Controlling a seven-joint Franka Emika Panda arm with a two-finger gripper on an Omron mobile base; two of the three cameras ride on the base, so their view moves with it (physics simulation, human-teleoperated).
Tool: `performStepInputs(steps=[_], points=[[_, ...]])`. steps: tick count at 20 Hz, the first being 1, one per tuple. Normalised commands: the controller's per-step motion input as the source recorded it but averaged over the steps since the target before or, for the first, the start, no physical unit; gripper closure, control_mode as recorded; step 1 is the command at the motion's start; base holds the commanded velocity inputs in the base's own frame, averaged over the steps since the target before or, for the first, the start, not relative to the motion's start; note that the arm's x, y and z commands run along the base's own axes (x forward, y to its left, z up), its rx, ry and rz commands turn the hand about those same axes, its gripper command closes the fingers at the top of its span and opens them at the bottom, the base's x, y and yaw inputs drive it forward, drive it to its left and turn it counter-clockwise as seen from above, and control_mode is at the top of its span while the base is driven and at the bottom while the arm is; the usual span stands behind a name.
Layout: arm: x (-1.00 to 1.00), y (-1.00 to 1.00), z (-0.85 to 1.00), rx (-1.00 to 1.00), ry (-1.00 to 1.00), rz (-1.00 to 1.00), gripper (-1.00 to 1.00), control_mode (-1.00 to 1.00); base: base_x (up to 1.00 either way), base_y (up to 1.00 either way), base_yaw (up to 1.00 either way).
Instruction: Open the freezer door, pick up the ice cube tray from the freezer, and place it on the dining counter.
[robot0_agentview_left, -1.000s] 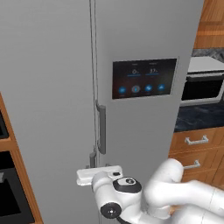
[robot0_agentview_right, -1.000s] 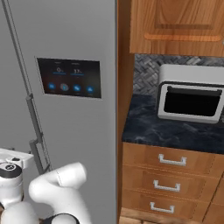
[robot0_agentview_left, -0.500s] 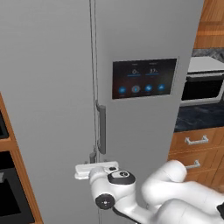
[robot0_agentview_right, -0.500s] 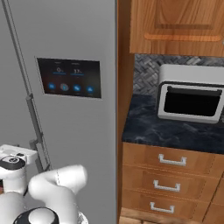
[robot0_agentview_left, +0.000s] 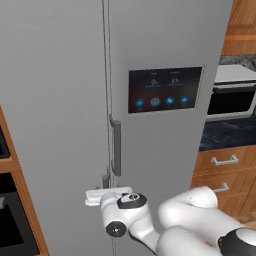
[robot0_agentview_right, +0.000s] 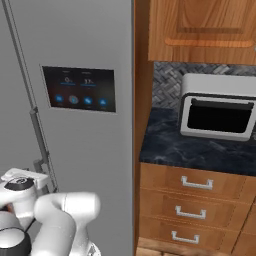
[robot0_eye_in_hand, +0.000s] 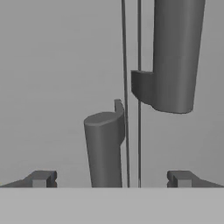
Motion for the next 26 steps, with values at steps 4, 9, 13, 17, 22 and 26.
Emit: performStepInputs(steps=[4,9,13,17,22,26], points=[[0.57,0.0,-0.27,0.0,0.0,0.0,-1.0,-1.0,0.0,0.0,0.0],[0.06,0.01,0.0,0.0,0.0,0.0,-1.0,-1.0,0.0,0.0,0.0],[0.0,0.0,0.0,0.0,0.0,0.0,-1.0,-1.0,0.0,0.0,0.0],[0.0,0.0,0.0,0.0,0.0,0.0,1.0,-1.0,0.0,0.0,0.0],[-0.1,0.0,0.0,0.0,0.0,0.0,1.0,-1.0,0.0,0.0,0.0],[-0.86,0.31,-0.03,0.0,0.04,0.0,1.0,-1.0,0.0,0.0,0.0]])
